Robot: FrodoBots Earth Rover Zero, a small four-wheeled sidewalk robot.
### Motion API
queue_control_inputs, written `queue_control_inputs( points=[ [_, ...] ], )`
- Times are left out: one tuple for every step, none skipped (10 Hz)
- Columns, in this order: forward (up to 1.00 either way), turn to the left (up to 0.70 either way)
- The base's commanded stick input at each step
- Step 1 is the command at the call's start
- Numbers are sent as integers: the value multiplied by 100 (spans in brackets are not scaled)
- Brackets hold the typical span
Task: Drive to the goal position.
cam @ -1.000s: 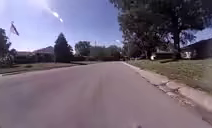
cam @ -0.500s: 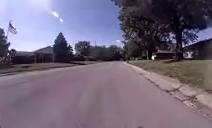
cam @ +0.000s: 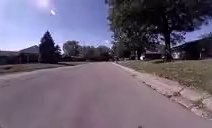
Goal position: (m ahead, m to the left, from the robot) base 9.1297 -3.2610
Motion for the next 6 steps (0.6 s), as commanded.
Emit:
queue_control_inputs(
  points=[
    [100, 0],
    [100, 0],
    [100, 0],
    [100, 0],
    [100, 0],
    [100, 0]
  ],
)
